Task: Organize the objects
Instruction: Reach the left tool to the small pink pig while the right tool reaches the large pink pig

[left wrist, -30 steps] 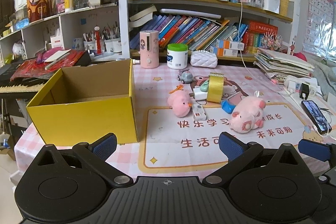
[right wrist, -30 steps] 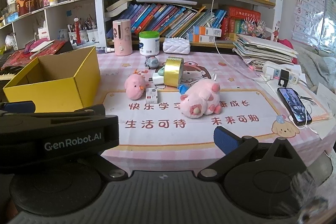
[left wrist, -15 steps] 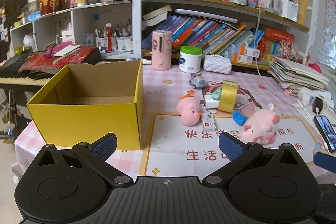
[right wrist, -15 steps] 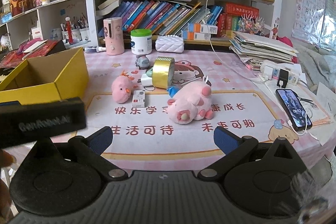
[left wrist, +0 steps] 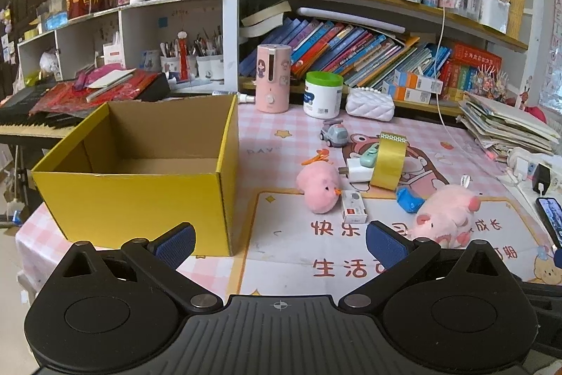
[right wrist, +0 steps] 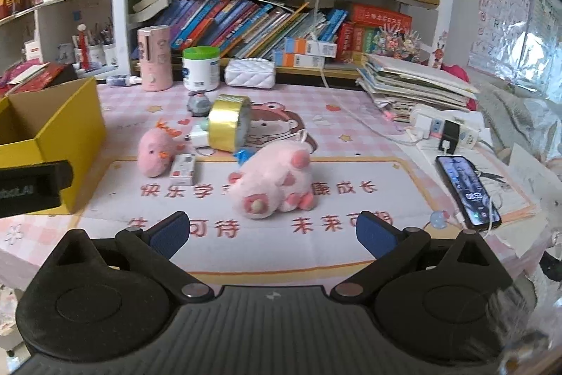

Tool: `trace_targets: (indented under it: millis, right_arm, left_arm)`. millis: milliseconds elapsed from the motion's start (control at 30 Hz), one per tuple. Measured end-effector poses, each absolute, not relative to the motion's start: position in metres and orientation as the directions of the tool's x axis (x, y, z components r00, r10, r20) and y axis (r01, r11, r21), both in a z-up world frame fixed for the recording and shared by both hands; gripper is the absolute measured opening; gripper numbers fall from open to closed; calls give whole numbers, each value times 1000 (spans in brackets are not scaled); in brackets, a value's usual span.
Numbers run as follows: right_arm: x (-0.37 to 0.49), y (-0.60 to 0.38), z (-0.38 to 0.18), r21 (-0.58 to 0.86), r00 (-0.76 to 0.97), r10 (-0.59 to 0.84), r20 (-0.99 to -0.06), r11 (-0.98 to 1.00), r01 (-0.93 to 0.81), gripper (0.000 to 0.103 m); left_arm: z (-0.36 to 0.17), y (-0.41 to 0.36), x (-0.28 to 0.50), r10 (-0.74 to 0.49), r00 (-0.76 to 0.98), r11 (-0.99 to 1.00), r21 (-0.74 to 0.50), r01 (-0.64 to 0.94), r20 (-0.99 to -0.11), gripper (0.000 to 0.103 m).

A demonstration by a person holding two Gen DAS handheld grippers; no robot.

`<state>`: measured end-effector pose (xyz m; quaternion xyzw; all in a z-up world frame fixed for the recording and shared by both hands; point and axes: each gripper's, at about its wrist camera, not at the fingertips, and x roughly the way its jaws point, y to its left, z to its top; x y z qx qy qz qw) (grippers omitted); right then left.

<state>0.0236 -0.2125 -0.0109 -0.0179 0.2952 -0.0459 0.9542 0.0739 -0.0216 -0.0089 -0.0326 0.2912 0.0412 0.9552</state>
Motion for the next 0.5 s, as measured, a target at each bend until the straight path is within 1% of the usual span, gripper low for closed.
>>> trace_targets:
  millis: [100,200,333,500]
  right_arm:
    - [31,-223,-14,-60,812,-116,-572,993,99,102]
    - [39,-232,-19,-36,804,-90,-588,996,85,102]
    - [50,-244,-22,-38,799,-75,-596,997,66,102]
    - [65,-264,-21,20,805,-3,-593,1000,18,102]
  left_arm:
    - [-10,-28,81,57,826,993,-50,-103,-561,103]
    - [-14,-37,87,58,822,994,-45,-101,-567,103]
    - [-15,-48,95,64,820,992,-54,-115,-568,103]
    - [-15,-58,100,74,818,988,-71,-139,-570,103]
